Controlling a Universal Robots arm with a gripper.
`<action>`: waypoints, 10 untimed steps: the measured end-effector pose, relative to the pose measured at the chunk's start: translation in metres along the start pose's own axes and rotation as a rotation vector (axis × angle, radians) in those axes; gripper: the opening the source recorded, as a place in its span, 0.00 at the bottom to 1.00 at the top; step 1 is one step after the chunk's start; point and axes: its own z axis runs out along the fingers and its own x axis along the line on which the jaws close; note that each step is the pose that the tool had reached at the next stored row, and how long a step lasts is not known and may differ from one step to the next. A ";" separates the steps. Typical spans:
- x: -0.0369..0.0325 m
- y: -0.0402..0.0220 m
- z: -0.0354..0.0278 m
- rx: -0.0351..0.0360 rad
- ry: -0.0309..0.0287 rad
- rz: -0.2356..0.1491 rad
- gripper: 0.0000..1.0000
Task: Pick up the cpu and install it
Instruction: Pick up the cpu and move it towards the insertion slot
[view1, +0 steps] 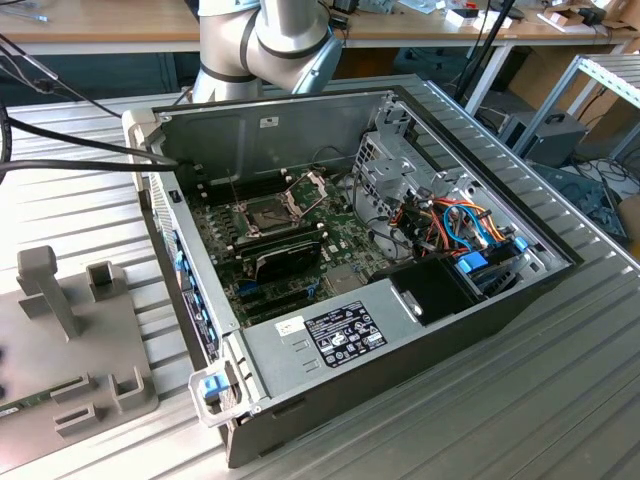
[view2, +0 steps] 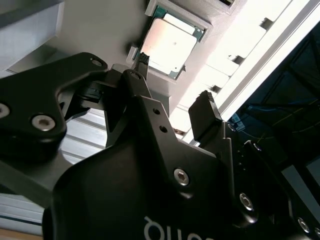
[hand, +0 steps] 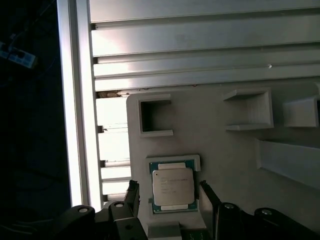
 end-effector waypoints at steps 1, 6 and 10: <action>0.0000 0.0000 0.0000 0.0001 0.0001 0.000 0.60; 0.0000 -0.0002 0.0000 0.0003 0.0001 0.000 0.60; -0.0001 -0.0001 0.0000 0.0002 0.0001 0.000 0.60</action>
